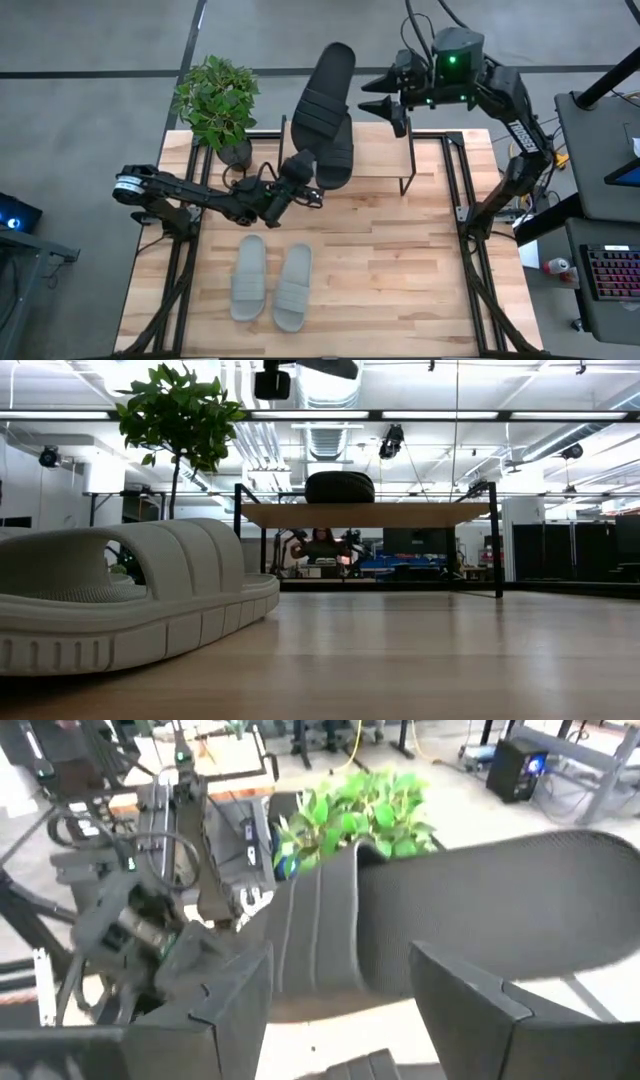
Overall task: Pick and place slides into the shelf
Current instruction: Put the black slide on the shelf
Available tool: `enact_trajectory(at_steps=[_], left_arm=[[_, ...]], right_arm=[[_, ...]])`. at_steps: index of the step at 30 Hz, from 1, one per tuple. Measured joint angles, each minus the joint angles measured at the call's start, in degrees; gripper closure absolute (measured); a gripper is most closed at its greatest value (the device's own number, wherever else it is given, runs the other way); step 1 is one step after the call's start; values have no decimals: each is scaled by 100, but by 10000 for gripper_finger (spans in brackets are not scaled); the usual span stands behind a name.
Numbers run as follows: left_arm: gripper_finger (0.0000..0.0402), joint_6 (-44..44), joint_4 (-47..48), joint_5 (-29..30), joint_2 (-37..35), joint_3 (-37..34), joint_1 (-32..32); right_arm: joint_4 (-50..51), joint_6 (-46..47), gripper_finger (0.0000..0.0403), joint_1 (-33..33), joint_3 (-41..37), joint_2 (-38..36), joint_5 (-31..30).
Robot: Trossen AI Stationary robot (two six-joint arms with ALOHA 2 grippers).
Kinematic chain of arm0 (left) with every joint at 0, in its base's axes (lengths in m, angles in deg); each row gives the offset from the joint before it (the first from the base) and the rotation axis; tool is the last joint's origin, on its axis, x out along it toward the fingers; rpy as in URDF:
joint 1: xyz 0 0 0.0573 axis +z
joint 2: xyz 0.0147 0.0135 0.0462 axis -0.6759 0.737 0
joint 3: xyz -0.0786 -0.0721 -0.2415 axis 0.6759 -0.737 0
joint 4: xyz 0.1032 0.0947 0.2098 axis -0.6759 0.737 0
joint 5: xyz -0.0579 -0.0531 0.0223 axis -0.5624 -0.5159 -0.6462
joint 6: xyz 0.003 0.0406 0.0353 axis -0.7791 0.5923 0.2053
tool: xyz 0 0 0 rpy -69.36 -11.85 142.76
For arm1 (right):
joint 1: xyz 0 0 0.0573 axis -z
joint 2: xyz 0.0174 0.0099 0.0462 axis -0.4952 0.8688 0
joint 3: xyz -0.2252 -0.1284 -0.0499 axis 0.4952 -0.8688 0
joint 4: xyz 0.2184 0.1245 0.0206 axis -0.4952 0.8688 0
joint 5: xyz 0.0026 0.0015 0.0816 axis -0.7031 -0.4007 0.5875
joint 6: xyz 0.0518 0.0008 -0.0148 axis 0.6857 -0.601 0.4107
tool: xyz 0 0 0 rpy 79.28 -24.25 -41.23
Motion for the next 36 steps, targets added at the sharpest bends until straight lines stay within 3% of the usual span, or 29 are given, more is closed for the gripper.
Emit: enact_trajectory(at_steps=[16,36], left_arm=[[376,-893,-1050,378,-2,-878,107],[372,-2485,-1303,513,-2,-1684,547]], right_arm=[[461,-127,181,-4,-2,1,2],[365,-125,181,-4,-2,18,9]])
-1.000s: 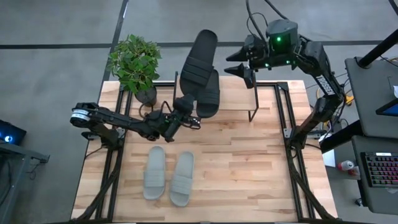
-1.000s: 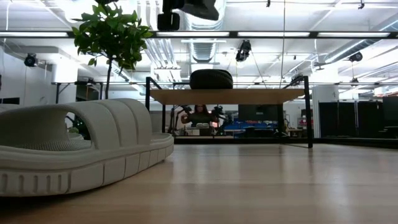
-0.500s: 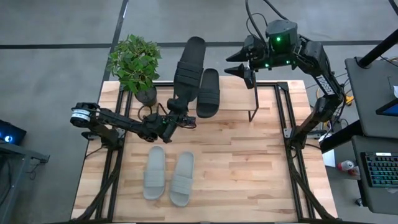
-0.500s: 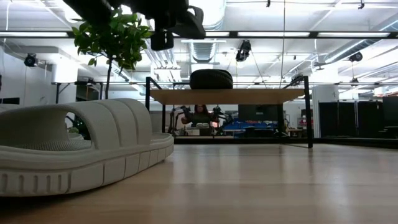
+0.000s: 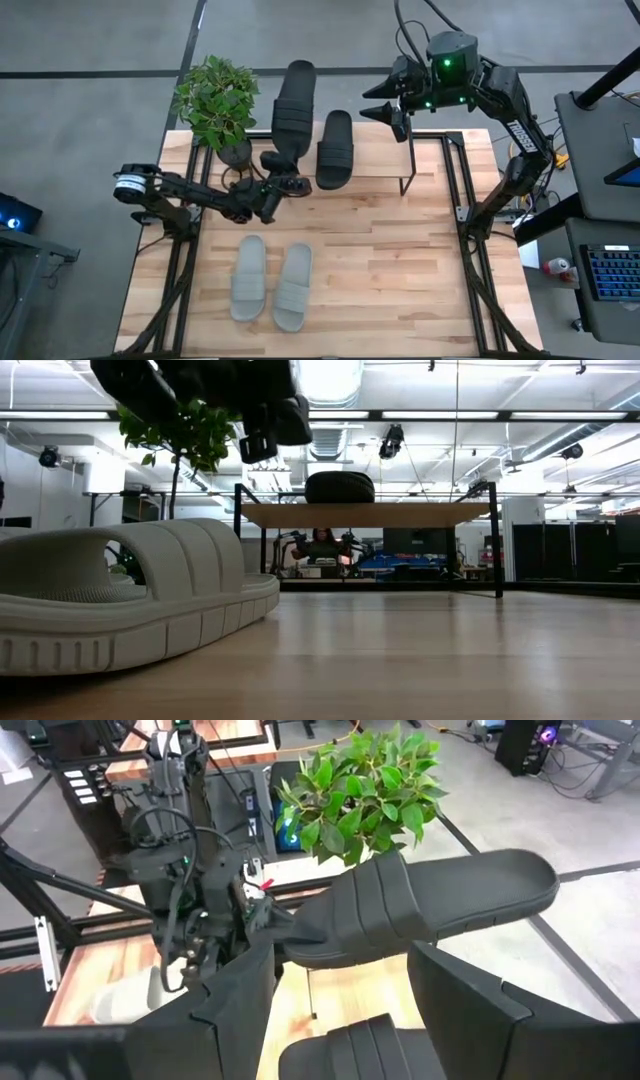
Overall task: Pick and place slides into the shelf
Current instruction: Put the black slide on the shelf
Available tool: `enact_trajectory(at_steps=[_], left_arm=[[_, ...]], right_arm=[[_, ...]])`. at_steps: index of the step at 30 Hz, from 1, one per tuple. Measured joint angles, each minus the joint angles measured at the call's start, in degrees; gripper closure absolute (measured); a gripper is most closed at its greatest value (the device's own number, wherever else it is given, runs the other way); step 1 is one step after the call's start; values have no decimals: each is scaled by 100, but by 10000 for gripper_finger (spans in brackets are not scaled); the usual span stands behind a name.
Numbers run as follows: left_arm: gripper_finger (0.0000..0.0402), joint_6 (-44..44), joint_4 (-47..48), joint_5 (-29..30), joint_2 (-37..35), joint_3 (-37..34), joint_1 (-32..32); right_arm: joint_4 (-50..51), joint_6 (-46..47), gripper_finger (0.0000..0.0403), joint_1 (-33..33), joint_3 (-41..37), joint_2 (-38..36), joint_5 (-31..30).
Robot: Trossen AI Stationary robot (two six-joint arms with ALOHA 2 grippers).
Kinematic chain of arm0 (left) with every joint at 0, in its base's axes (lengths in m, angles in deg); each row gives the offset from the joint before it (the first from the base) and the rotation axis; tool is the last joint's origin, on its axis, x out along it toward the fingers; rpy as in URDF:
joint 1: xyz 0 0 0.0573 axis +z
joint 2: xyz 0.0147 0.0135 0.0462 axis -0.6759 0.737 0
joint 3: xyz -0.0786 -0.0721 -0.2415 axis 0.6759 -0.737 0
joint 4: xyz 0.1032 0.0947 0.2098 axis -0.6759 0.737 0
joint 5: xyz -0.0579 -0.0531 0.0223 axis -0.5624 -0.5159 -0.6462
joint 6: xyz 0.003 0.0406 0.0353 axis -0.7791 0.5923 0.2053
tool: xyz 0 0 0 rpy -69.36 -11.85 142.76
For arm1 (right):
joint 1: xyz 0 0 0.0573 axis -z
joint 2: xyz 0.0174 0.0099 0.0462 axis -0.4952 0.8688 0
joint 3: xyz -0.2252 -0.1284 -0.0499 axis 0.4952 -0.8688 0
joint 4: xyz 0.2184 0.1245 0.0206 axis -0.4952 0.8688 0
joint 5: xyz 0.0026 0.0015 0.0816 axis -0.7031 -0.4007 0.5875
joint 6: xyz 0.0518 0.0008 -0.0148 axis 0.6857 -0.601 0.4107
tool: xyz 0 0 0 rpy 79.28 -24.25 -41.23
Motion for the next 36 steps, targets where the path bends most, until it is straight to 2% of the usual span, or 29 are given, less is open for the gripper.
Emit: enact_trajectory(at_steps=[7,17,26,36], left_arm=[[376,-414,47,-104,9,-158,14],[376,-1051,45,42,13,-487,12],[376,-2153,200,6,22,-610,-10],[376,-2794,206,-128,22,-770,-223]], right_arm=[[-11,0,181,0,0,0,0],[-17,-26,181,-1,-1,0,2],[-24,-27,181,0,-22,44,4],[-112,-46,181,-2,-103,44,4]])
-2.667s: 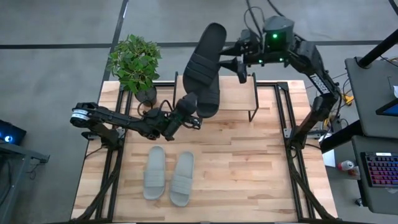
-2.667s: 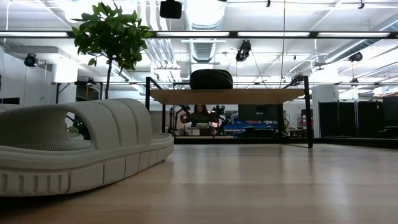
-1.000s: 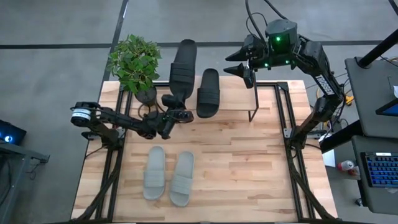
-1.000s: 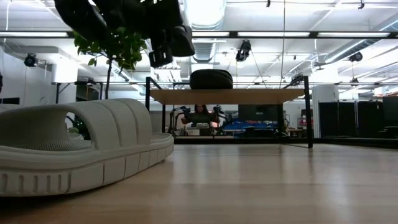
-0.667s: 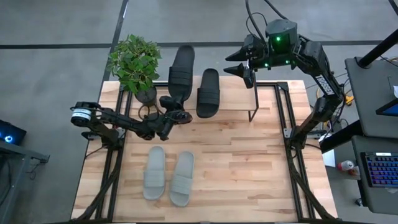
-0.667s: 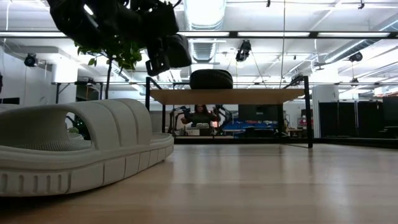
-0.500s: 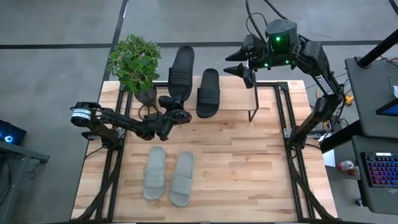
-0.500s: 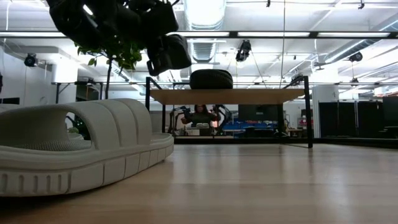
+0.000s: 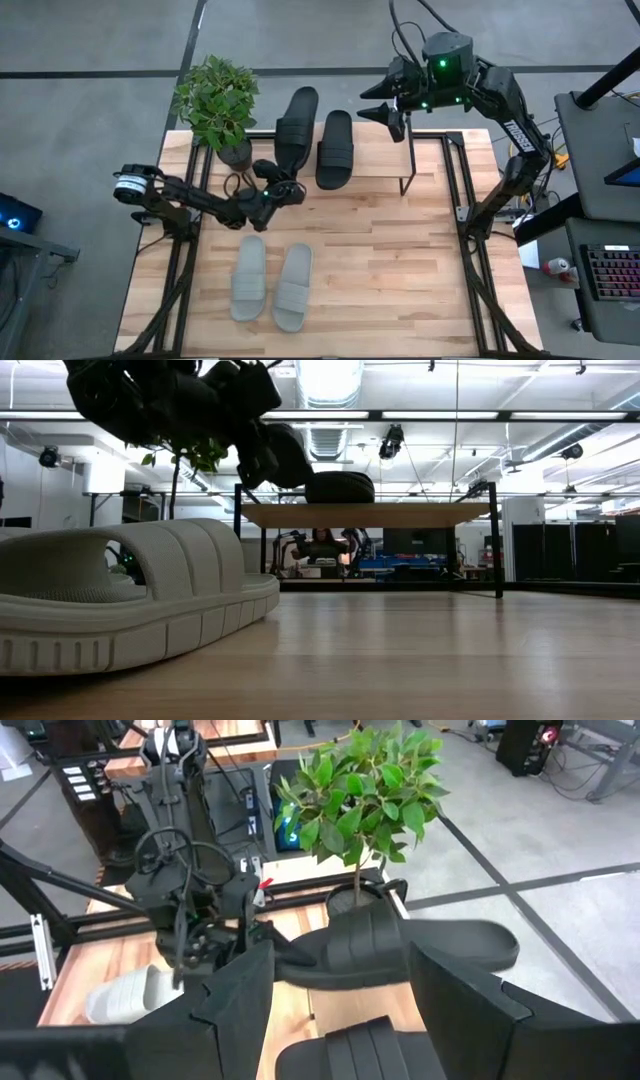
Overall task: Pick and place slides into the shelf
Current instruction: Put the black slide on the shelf
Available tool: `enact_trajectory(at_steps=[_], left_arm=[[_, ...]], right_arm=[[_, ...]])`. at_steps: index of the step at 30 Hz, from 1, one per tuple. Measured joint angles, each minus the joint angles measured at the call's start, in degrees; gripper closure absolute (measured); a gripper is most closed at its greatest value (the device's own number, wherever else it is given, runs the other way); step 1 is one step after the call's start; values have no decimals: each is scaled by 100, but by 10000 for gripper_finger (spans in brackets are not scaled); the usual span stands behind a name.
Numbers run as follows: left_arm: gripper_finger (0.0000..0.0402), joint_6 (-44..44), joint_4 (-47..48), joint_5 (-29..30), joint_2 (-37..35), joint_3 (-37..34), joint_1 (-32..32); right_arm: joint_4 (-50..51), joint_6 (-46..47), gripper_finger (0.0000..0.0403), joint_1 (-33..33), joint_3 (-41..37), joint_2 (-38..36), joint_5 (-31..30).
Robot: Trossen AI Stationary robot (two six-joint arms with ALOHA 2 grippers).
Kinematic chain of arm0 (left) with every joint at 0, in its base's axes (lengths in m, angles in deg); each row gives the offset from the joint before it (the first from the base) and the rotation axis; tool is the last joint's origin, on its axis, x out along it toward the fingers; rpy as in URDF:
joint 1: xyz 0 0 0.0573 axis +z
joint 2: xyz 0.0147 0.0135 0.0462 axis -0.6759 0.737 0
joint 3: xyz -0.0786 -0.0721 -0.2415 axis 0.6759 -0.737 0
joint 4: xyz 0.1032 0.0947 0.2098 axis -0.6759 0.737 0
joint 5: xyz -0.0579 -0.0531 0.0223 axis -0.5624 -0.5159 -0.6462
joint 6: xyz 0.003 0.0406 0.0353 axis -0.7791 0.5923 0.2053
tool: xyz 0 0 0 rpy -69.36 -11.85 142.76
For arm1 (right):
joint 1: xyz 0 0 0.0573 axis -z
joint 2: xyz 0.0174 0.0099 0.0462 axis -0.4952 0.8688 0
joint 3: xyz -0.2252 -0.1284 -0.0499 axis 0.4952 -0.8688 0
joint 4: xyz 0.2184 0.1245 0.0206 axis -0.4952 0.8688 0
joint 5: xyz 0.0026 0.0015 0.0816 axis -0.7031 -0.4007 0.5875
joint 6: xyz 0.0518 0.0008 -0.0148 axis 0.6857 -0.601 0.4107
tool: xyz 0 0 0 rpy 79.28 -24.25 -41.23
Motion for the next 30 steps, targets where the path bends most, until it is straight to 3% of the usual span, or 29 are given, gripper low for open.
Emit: enact_trajectory(at_steps=[15,24,30], left_arm=[[376,-906,433,0,123,28,-220],[376,-783,309,265,734,182,-180],[376,-10,-310,545,1093,286,-147]], right_arm=[[-266,5,181,0,-391,0,0],[-273,7,181,2,-400,0,8],[-268,5,181,-35,-419,0,94]])
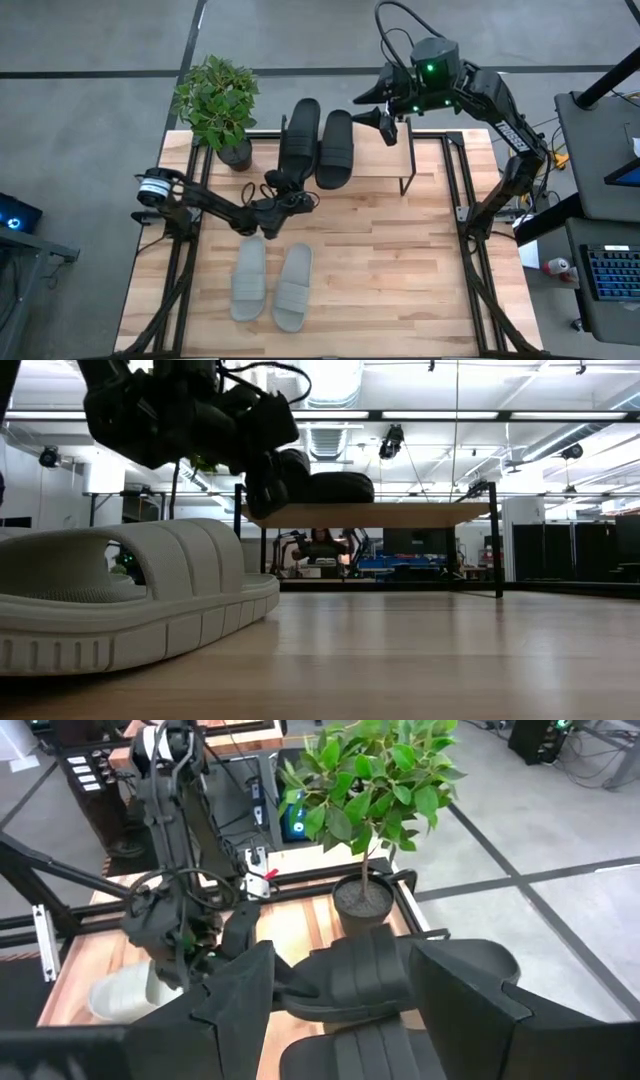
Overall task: Pick and place slides into the shelf
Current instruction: Put the black slide on the shelf
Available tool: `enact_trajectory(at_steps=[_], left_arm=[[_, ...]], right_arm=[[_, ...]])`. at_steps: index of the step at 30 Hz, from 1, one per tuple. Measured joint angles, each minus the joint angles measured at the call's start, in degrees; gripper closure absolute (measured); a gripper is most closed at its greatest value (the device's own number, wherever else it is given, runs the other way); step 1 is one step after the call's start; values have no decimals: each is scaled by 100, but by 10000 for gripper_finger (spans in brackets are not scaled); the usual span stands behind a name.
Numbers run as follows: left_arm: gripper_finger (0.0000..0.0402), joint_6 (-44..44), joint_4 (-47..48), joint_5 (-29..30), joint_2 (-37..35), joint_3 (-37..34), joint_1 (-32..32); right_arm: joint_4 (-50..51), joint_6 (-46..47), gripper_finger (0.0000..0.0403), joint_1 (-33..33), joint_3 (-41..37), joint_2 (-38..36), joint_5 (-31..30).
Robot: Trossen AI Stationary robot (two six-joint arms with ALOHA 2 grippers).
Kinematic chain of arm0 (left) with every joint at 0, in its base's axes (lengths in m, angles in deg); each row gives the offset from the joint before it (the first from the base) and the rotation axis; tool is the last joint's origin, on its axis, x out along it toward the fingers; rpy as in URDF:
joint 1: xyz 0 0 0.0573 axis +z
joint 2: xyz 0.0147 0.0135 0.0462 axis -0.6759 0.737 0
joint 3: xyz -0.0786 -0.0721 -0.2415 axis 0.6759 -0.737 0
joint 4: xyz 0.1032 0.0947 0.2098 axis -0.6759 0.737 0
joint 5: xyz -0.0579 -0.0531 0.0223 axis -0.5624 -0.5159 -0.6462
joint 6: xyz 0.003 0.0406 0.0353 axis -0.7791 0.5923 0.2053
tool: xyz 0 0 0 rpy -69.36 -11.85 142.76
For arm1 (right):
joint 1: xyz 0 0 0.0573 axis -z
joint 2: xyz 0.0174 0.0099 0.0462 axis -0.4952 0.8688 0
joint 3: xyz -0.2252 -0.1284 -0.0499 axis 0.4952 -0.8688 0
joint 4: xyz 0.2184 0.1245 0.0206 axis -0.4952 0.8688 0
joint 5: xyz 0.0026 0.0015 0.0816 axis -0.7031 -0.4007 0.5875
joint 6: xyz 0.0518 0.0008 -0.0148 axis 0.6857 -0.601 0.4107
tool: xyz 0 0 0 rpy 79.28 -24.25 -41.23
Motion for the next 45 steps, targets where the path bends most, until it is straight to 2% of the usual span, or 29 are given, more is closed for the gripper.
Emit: enact_trajectory(at_steps=[4,12,26,37,45], left_arm=[[376,461,-368,71,133,126,0],[376,485,-352,251,229,239,0],[376,275,-339,277,231,105,-2],[376,-380,150,290,227,80,-9],[376,-120,154,429,227,131,-33]], right_arm=[[2,-24,181,-72,-6,0,-2],[3,-39,181,-141,-17,0,-2],[7,-42,181,-153,-17,-2,-4],[6,-48,181,-153,-17,-2,-5],[4,-66,181,-153,-17,-2,-7]])
